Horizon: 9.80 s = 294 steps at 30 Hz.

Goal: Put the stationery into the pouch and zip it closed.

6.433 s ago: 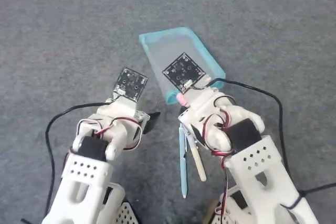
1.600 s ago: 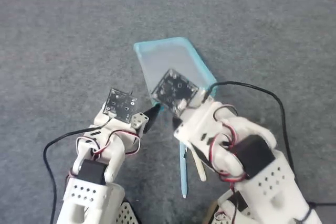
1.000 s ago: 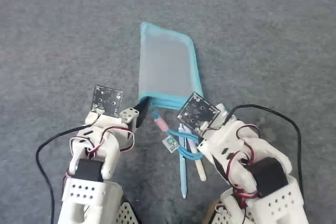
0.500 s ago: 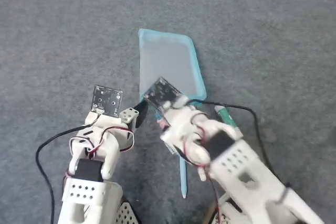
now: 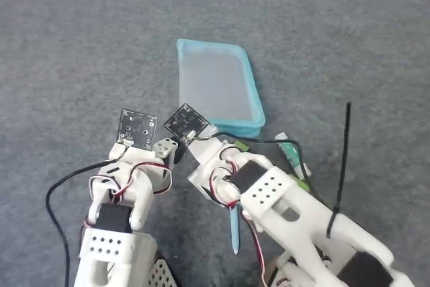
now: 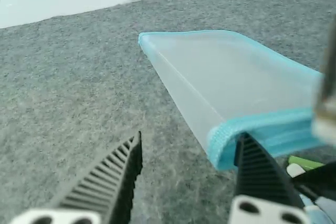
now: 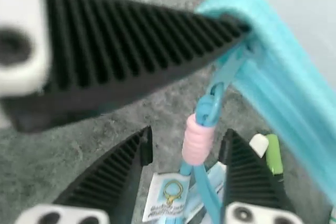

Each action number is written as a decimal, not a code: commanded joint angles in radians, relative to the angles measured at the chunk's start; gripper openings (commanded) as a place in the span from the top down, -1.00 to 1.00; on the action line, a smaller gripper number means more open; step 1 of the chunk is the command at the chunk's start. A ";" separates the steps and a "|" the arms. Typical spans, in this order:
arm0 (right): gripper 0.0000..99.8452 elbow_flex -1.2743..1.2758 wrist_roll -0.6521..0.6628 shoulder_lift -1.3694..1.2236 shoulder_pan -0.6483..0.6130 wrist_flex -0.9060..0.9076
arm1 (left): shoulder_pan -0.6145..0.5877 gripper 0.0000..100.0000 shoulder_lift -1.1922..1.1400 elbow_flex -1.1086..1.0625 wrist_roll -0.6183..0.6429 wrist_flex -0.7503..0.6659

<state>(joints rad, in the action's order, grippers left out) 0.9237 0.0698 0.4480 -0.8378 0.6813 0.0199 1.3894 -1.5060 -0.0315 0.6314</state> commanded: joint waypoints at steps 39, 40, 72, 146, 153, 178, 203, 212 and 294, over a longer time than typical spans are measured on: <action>0.99 -0.324 0.133 0.252 0.200 0.371 | 0.037 0.33 -0.003 0.285 -0.031 0.376; 0.99 -0.324 0.130 0.252 0.200 0.369 | 0.058 0.33 -0.003 0.282 -0.037 0.377; 0.99 -0.245 0.256 0.476 0.248 0.613 | 0.012 0.39 -0.014 0.124 -0.034 0.124; 0.99 -0.226 0.405 0.674 0.143 0.846 | -0.040 0.39 -0.014 0.077 0.031 0.014; 0.99 -0.315 0.448 0.533 0.340 0.743 | -0.100 0.39 -0.012 0.081 0.052 0.012; 0.99 -0.540 0.318 0.298 0.174 0.737 | 0.051 0.38 -0.012 0.113 -0.060 0.138; 0.99 -0.361 0.315 0.458 0.117 0.705 | 0.081 0.38 -0.003 0.185 -0.064 0.255; 0.99 -0.359 0.305 0.467 0.033 0.728 | 0.166 0.38 -0.012 0.153 -0.081 0.195; 0.99 0.206 -0.057 0.282 -0.136 -0.278 | -0.069 0.98 -0.005 0.038 0.169 -0.087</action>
<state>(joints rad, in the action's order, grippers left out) 1.1339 0.0269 0.7304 -0.9881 0.4312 -0.0445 1.3894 -1.5397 0.1220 0.5777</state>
